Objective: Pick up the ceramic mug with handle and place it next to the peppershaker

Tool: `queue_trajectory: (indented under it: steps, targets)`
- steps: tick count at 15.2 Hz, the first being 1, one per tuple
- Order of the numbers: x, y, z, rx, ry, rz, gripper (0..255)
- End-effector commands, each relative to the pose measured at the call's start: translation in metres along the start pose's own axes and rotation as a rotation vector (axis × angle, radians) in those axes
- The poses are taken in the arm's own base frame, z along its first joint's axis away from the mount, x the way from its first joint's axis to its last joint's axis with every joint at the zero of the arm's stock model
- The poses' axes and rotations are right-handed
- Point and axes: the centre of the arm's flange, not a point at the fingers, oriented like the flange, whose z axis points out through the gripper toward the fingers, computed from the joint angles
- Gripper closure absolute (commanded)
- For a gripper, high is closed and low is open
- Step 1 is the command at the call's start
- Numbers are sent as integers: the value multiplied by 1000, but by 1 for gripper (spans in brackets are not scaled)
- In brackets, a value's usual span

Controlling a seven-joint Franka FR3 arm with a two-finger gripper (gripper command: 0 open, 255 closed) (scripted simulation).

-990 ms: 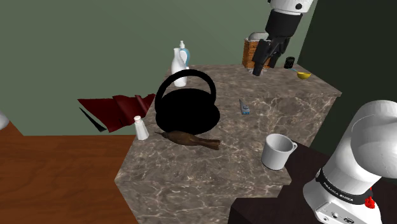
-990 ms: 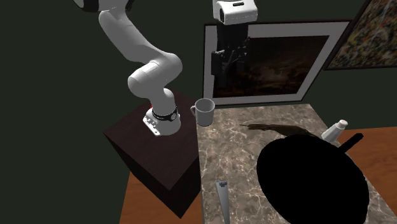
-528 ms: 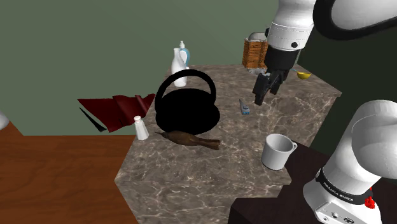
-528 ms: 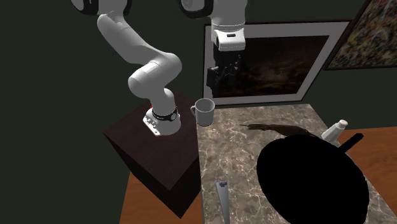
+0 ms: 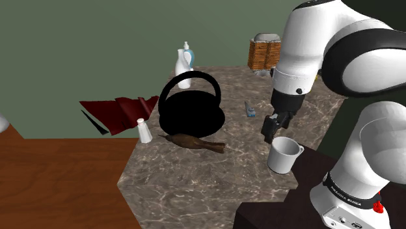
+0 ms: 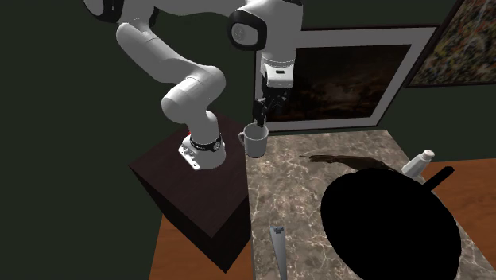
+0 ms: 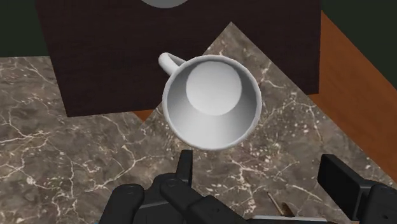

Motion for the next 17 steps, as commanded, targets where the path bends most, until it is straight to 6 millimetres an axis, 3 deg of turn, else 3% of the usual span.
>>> queue_trajectory:
  steps: [1,9,17]
  targets:
    - [-13,-7,22,-7,-22,7,0]
    - [-20,-11,67,-10,-32,10,0]
    - [-20,-11,70,-10,-32,10,0]
